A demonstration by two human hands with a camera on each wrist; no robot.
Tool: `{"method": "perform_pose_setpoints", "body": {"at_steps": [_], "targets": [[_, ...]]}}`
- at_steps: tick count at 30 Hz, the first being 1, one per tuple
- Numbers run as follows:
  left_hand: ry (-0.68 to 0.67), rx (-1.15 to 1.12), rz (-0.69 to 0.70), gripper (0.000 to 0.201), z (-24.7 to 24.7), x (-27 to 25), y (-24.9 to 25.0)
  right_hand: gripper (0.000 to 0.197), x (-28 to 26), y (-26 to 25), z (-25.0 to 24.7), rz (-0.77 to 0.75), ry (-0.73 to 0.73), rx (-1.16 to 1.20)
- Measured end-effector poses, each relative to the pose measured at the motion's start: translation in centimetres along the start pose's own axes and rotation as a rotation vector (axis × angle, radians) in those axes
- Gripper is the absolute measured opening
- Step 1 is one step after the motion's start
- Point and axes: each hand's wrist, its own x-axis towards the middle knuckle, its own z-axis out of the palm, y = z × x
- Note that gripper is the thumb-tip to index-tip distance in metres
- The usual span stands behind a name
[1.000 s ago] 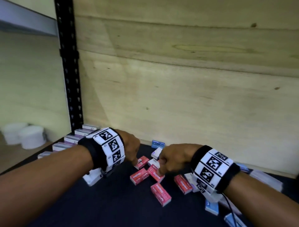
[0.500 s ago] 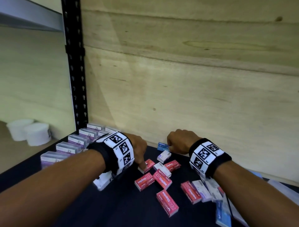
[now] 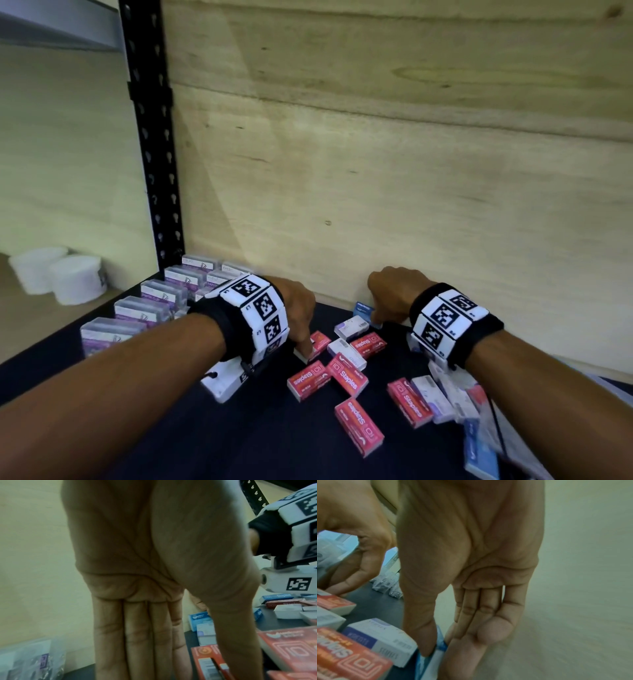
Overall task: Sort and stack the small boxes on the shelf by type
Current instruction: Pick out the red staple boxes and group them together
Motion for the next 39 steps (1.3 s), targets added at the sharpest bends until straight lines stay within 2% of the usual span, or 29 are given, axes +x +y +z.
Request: {"method": "perform_pose_setpoints", "body": {"at_steps": [4,7,12,15,18,22,25,28,32,39], "targets": [[0.008,0.0,0.009,0.035,0.0,-0.2,0.0,0.03,-1.4,2.3,0.6,0.071,-0.103,0.036],[0.013,-0.023,0.017,0.042,0.0,-0.3,0.0,0.031,-2.4,3.8,1.2,0.116,-0.201,0.08],[0.038,-0.059,0.015,0.052,0.0,-0.7,-0.1,0.029,-3.1,4.3,0.9,0.123,-0.238,0.084],[0.035,-0.067,0.016,0.051,0.1,-0.8,-0.3,0.021,-2.2,3.3,-0.1,0.066,-0.163,0.127],[0.046,-0.062,0.02,0.048,0.3,-0.7,-0.3,0.024,-1.1,1.6,-0.7,-0.067,-0.077,0.219],[0.045,-0.042,0.017,0.048,0.2,-0.6,-0.2,0.035,0.7,-0.8,-0.4,-0.183,-0.135,0.218],[0.052,-0.054,0.023,0.049,0.2,-0.3,-0.3,0.028,1.8,-1.4,0.1,-0.209,-0.176,0.213],[0.057,-0.05,0.028,0.049,0.1,-0.1,-0.3,0.016,1.8,-1.1,0.1,-0.19,-0.178,0.222],[0.051,-0.04,0.041,0.041,0.0,0.1,-0.2,0.013,1.3,0.0,0.5,-0.133,-0.17,0.222],[0.085,-0.026,0.033,0.044,0.1,0.0,-0.3,0.036,0.2,1.6,1.5,-0.006,-0.178,0.097]]}}
